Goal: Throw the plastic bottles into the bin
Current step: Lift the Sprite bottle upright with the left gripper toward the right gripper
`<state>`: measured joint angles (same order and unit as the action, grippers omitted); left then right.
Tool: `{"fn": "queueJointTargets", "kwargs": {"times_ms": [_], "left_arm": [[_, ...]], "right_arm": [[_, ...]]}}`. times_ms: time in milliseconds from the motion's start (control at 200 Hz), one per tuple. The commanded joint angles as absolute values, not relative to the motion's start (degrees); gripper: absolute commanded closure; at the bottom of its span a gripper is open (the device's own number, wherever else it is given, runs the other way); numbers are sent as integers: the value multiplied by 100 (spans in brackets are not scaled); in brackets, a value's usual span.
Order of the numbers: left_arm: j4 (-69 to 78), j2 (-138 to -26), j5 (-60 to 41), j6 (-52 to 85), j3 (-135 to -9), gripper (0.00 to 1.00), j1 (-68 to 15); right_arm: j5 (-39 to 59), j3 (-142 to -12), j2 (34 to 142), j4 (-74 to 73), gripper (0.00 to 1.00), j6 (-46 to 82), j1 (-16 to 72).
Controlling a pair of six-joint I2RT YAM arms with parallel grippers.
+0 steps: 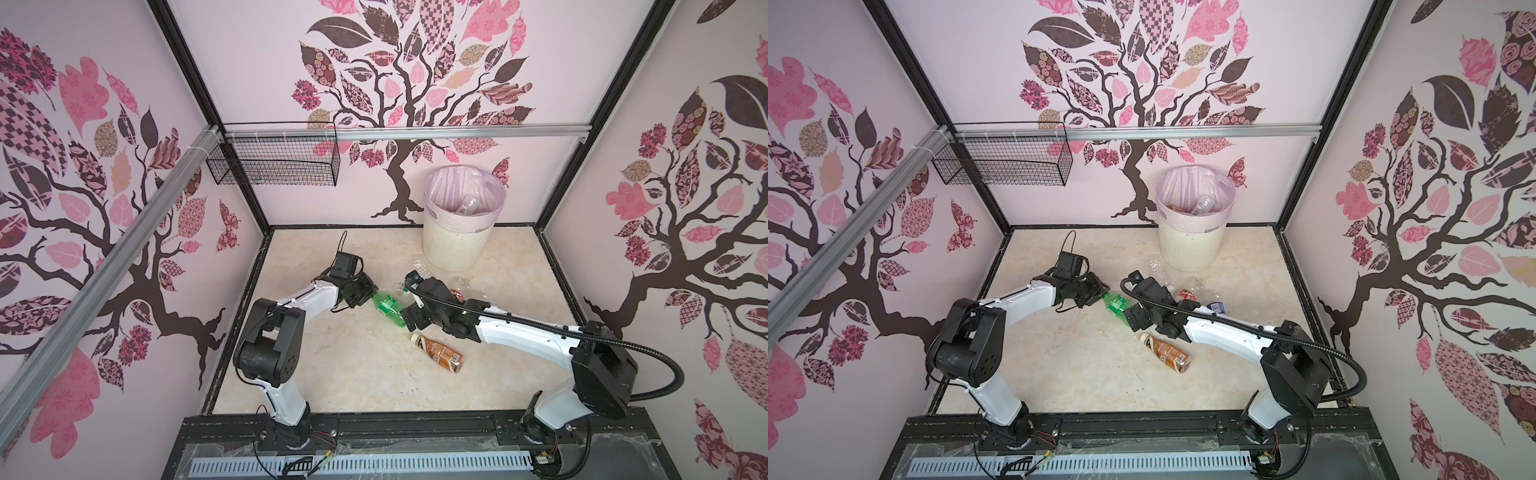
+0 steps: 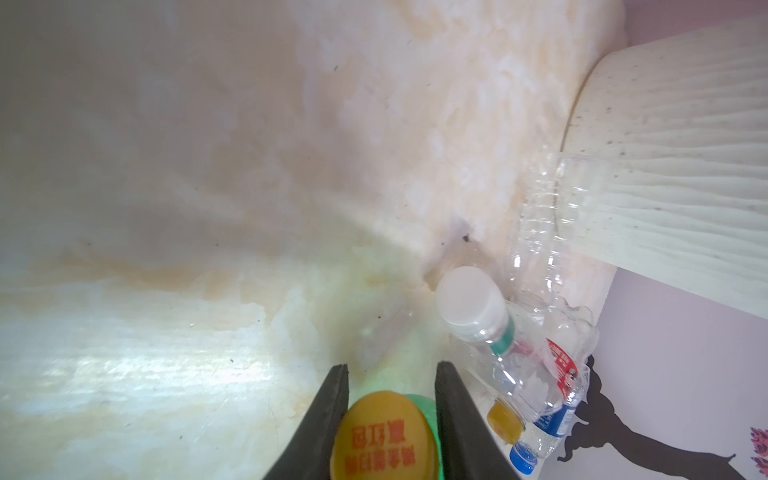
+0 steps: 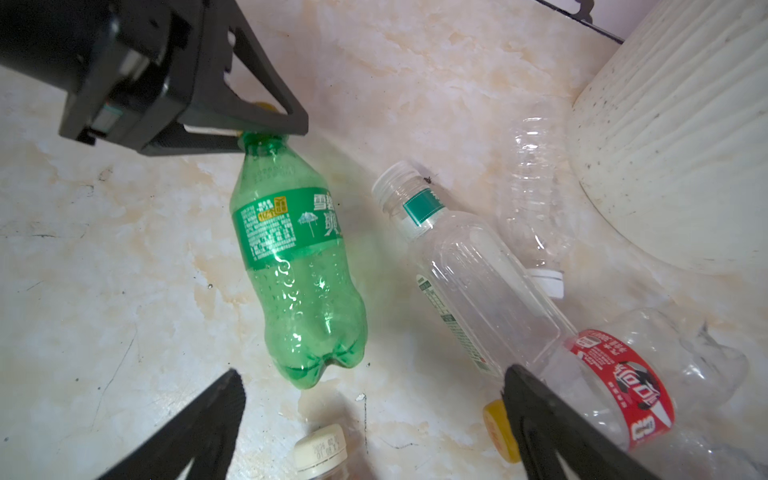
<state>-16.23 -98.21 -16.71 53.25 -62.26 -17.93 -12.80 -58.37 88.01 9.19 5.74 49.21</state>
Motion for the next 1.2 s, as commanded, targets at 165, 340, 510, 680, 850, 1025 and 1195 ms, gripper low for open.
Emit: {"fn": "queueJointTargets", "kwargs": {"times_ms": [165,340,510,680,850,1025,1195], "left_arm": [[-2519,-8891,-766,3964,-7065,71,-1807],[-2725,-8556,-565,3459,-7406,71,-1815],[-2622,-8198,-661,3227,-7403,72,-1891],[-2387,-7839,-698,3112,-7214,72,-1978],[-2268,-7569,-801,3136,-7119,73,-1985],[-2218,-7412,-859,3154,-7083,74,-1986],[-2193,-7337,-861,3206,-7048,74,-1987]], "right_arm": [[-835,-6491,8666,804,0,447,4928],[-696,-6718,8747,439,0,250,4927],[-448,-6968,8929,165,0,151,4845],[-101,-7242,9113,-181,1,150,4740],[41,-7721,9526,-154,4,114,4741],[287,-7900,9779,-289,10,245,4738],[399,-7919,9851,-411,21,343,4737]]}}
